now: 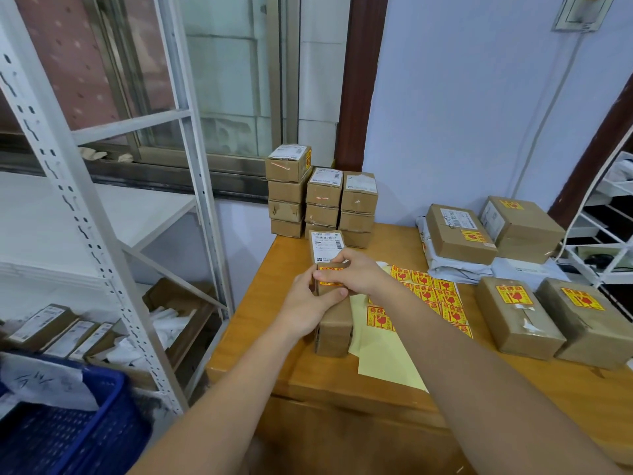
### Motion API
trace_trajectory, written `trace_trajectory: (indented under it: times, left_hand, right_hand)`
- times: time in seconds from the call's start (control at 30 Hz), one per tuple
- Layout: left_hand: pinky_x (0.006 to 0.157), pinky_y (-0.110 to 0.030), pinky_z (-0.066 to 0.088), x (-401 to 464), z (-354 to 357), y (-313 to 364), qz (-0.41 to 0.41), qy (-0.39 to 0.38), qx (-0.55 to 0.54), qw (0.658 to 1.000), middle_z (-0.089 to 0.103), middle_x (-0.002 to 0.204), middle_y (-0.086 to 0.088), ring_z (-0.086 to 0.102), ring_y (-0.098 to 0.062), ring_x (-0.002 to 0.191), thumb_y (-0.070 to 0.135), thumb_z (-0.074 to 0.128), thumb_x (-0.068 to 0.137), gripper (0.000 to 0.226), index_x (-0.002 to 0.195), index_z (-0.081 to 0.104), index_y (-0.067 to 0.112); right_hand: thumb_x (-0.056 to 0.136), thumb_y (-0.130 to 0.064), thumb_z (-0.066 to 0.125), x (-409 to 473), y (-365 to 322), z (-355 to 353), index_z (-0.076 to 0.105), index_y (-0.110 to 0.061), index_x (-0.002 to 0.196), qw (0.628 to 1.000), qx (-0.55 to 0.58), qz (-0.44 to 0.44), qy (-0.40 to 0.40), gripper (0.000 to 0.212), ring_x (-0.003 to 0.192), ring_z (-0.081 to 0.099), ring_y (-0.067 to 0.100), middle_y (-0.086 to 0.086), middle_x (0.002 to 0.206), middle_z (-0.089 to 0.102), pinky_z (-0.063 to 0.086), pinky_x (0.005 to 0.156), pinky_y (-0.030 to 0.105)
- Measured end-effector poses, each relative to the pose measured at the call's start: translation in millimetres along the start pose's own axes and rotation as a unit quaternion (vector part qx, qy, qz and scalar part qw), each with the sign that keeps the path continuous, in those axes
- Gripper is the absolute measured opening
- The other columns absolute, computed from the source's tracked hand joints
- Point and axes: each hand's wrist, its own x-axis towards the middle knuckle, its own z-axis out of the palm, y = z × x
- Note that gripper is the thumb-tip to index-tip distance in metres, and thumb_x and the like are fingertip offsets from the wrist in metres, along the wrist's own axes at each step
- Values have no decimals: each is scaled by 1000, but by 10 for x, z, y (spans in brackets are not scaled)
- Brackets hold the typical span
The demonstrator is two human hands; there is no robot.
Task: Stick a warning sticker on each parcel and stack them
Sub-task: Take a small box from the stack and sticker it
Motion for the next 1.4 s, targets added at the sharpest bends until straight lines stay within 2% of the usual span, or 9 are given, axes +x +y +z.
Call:
trace_trajectory:
  times: [0.33, 0.47, 0.6, 0.67, 0.77, 1.0, 1.1, 1.23, 1.4]
  left_hand:
    - [106, -43, 51, -46, 20, 49, -7, 2, -3, 1000, 57, 140, 7, 56, -14, 126, 68, 80, 60, 101, 151, 46, 40]
    - [105, -40, 52, -72, 22, 83, -6, -2, 2, 1000, 58, 138, 6, 56, -14, 125, 60, 81, 68, 90, 149, 47, 41]
    - [96, -25, 43, -88, 32, 103, -6, 14, 19, 1000, 48, 136, 9, 47, -10, 119, 36, 80, 88, 74, 152, 44, 31]
    - [92, -21, 39, -97, 42, 106, -4, 17, 29, 999, 47, 140, 8, 45, -10, 120, 36, 79, 89, 72, 152, 45, 29]
    - [94, -21, 37, -124, 48, 121, 2, 22, 25, 999, 43, 140, 10, 43, -9, 123, 34, 79, 90, 74, 154, 42, 26]
    - [99, -28, 43, -121, 51, 99, 3, 25, 18, 1000, 48, 133, 10, 49, -12, 124, 33, 80, 89, 53, 129, 48, 46]
    - [94, -24, 38, -130, 56, 106, 8, 28, 19, 999, 44, 135, 9, 44, -8, 118, 33, 79, 90, 60, 141, 47, 39]
    - [98, -26, 42, -122, 62, 97, 9, 39, 29, 999, 46, 141, 7, 44, -10, 121, 40, 79, 88, 76, 154, 42, 30]
    - [94, -24, 46, -118, 65, 101, 9, 42, 31, 999, 48, 143, 5, 48, -11, 121, 42, 79, 88, 73, 152, 45, 31]
  right_hand:
    - [86, -45, 77, 56, -50, 108, 60, -16, 79, 997, 6, -5, 78, 34, 96, 66, 20, 2, 95, 68, 57, 83, 44]
    - [88, -47, 73, 44, -68, 118, 59, -18, 77, 996, -22, -6, 87, 34, 99, 63, 18, -2, 95, 67, 54, 84, 41]
    - [90, -43, 74, -24, -113, 70, 59, -20, 74, 999, -37, -9, 34, 31, 90, 58, 11, -8, 86, 60, 52, 86, 37]
    - [85, -47, 78, 3, -76, 46, 62, -22, 84, 1000, -26, -3, 11, 29, 100, 61, 14, -7, 97, 63, 54, 93, 38]
    - [74, -52, 86, 51, -11, 18, 64, -22, 109, 999, -29, 7, -15, 51, 111, 60, 15, -3, 119, 62, 55, 96, 39]
    - [44, -67, 88, 36, 38, -99, 59, -31, 125, 994, -46, 9, -94, 93, 113, 61, 14, -5, 123, 64, 53, 101, 40]
    - [63, -64, 85, 11, 47, -103, 60, -29, 126, 996, -11, 10, -93, 76, 110, 64, 15, -4, 122, 65, 56, 97, 41]
    - [90, -52, 71, 5, 63, -16, 72, -22, 105, 998, 66, 17, -15, 34, 99, 68, 18, 0, 108, 71, 61, 81, 37]
    - [97, -38, 66, -2, 57, 7, 75, -19, 101, 996, 84, 9, 0, 22, 95, 70, 21, 5, 101, 73, 60, 74, 33]
